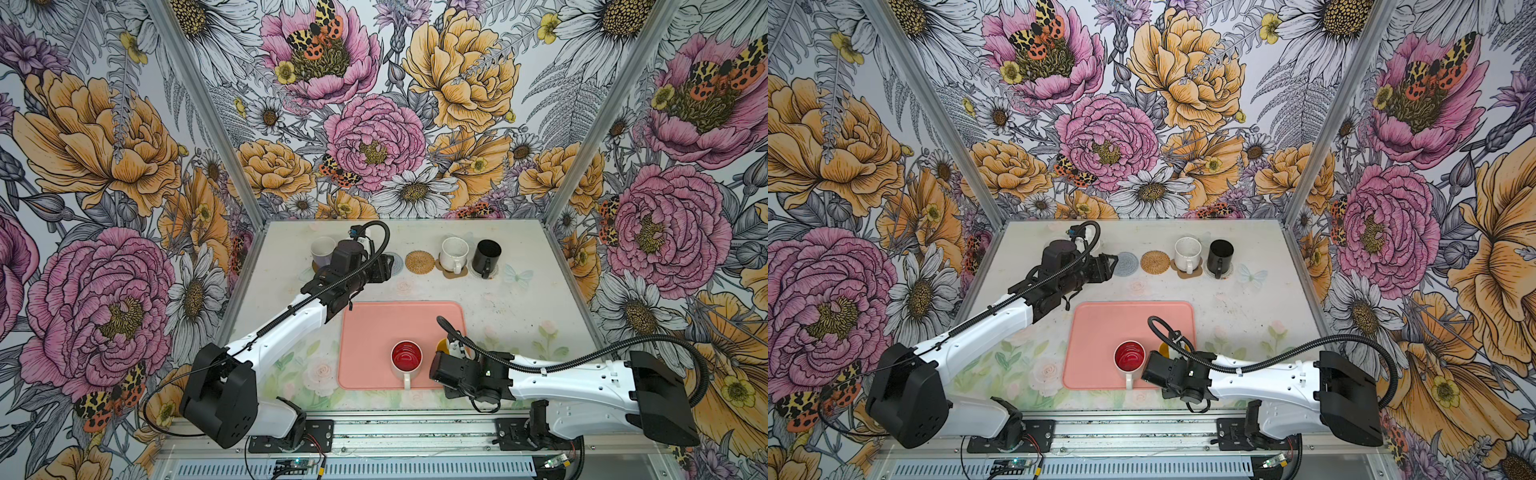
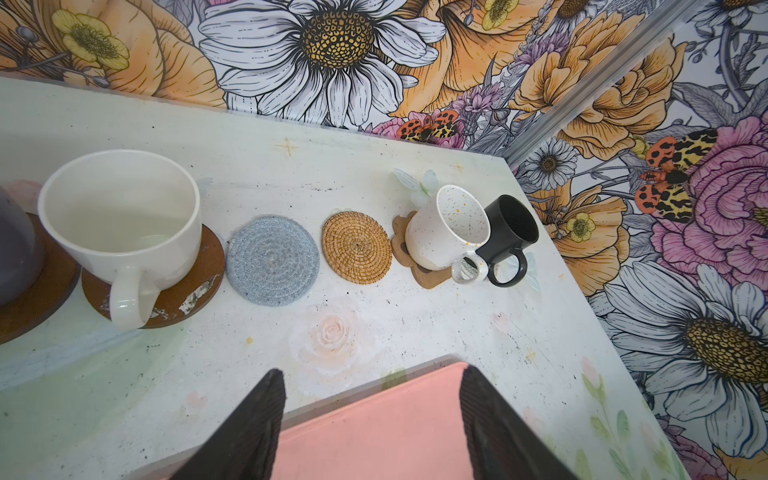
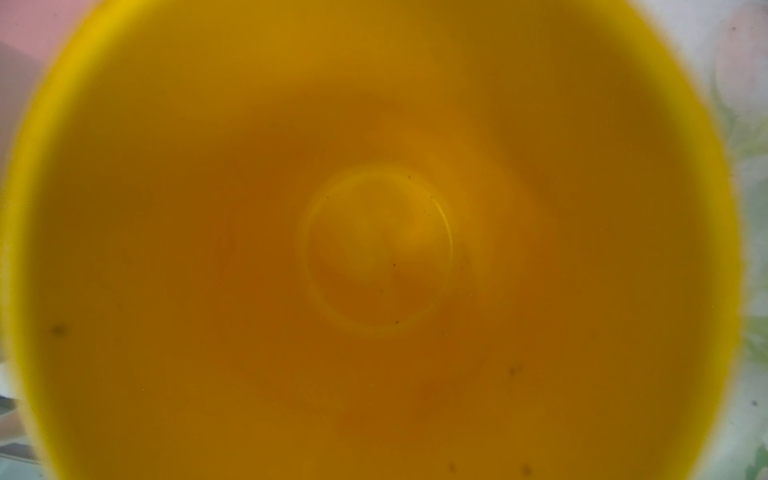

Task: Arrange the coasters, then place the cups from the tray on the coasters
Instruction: 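Lower the open right gripper onto the yellow mug's rim and close it, then lift the yellow mug with the right gripper toward the woven rattan coaster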

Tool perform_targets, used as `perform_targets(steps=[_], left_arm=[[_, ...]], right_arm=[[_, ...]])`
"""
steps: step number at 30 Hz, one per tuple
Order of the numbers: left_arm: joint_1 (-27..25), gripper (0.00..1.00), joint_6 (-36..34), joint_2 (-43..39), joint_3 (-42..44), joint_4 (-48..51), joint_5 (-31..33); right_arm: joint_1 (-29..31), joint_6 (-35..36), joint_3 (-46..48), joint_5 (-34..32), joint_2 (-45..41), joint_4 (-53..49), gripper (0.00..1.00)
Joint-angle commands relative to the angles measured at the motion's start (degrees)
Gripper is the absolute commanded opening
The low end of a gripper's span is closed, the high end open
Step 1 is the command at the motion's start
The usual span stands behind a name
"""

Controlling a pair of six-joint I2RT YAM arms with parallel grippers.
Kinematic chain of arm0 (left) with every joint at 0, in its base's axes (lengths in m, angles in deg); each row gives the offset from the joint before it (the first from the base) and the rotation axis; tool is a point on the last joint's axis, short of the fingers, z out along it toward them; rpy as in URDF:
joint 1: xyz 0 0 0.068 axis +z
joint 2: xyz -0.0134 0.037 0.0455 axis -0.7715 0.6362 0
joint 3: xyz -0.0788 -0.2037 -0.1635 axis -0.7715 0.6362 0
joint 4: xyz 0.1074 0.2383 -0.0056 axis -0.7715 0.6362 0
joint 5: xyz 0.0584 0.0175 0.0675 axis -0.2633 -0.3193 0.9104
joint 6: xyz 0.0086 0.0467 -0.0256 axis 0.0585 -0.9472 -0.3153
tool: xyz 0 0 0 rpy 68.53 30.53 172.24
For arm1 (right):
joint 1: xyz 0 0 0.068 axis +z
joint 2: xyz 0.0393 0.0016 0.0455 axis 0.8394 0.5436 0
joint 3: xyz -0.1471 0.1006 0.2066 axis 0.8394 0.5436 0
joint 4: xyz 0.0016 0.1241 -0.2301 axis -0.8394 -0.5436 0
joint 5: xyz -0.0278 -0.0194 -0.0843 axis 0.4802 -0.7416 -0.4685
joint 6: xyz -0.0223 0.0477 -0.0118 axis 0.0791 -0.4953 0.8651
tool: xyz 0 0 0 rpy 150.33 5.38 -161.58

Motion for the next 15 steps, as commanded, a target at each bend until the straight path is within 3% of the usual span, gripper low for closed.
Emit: perform_targets(steps=[1, 9, 15], left_arm=[[-0.45, 0.68, 0.32, 0.16, -0.49, -1.34, -0.77], [-0.36, 0.68, 0.37, -0.53, 0.02, -1.66, 0.39], [0.11, 0.68, 0.31, -1.44, 1.1, -2.7, 0.8]], right_arm=[[-1.03, 1.89, -2.46, -3.83, -2.9, 1.27, 0.0], [-4.79, 5.81, -4.25, -4.66, -3.08, 1.28, 0.0], [-10.25, 12.86, -8.35, -5.72, -2.52, 1.35, 0.0]])
